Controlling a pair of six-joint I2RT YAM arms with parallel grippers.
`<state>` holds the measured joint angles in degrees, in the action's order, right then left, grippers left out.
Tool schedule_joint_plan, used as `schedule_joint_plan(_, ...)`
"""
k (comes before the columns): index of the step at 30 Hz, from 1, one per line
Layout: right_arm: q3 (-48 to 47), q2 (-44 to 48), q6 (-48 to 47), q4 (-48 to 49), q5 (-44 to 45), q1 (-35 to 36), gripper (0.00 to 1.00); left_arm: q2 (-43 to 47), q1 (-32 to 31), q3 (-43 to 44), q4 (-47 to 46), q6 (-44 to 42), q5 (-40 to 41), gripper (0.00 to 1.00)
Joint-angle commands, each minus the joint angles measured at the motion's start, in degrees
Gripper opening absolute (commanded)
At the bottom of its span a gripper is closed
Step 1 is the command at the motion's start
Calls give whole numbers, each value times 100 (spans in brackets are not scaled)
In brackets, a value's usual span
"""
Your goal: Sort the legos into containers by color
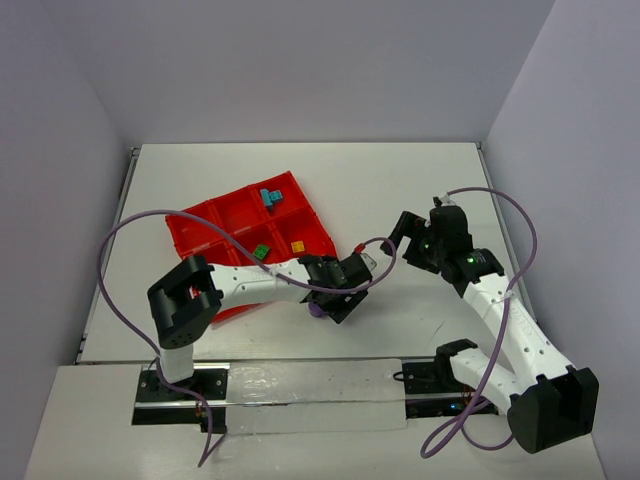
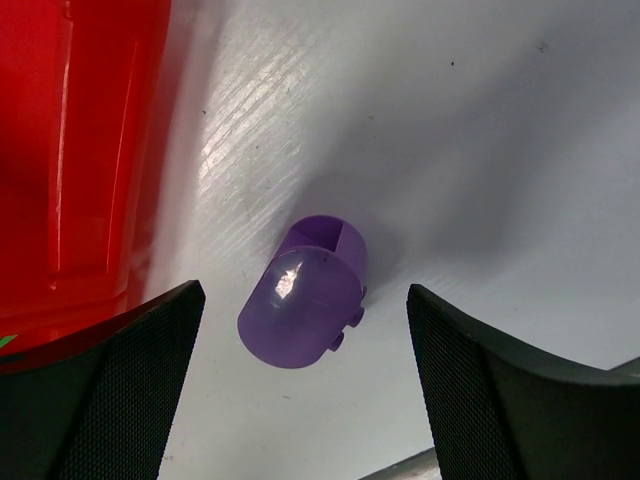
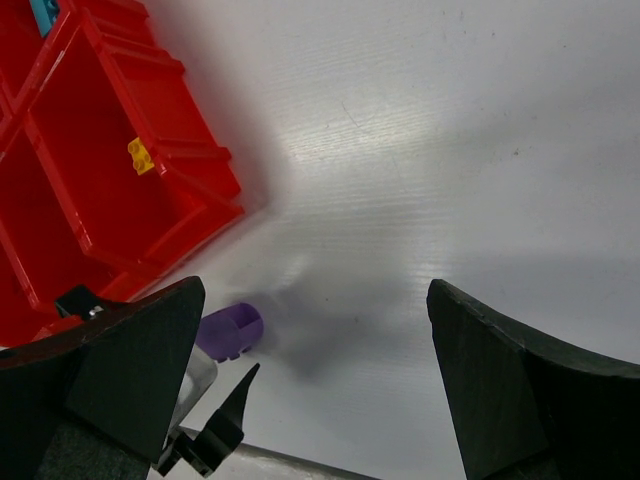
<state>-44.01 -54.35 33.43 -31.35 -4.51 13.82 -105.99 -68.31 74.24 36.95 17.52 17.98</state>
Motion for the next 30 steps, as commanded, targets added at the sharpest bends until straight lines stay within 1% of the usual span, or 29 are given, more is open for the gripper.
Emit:
schedule_joint_plan(1, -165, 91, 1, 50, -41, -38, 100, -185, -46, -54, -307, -113, 35, 88)
schedule_joint_plan(6, -159, 93, 16, 57, -51, -38, 100, -254, -33, -111, -345, -134, 55, 81)
schedule_joint_plan(13, -169, 100, 23, 50, -47, -36, 100, -267, -24, -221, -371, -96, 66, 60)
schedule_joint_plan(15, -187, 108, 23, 50, -41, -38, 100, -220, -24, -261, -398, -74, 67, 39)
schedule_joint_plan(18, -210, 93, 23, 50, -64, -38, 100, -187, -24, -241, -354, -51, 143, 19)
schedule_joint_plan(19, -213, 79, 23, 45, -61, -44, 100, -174, -24, -223, -318, -42, 165, 10)
schedule_joint_plan(20, -213, 73, 29, 53, -58, -41, 100, -151, -24, -194, -275, -27, 177, 2)
schedule_joint_plan(21, -218, 73, 27, 59, -67, -38, 100, -101, -24, -141, -201, -8, 193, 0)
schedule_joint_plan(25, -241, 65, 23, 50, -60, -38, 100, 373, 16, 158, 44, 44, 131, 0)
schedule_joint_plan(28, -266, 64, 14, 59, -58, -38, 100, 879, 193, 492, 255, 103, 109, 0)
schedule_joint_plan(30, -271, 47, 14, 59, -58, -38, 100, 1292, 449, 718, 392, 123, 86, 0)
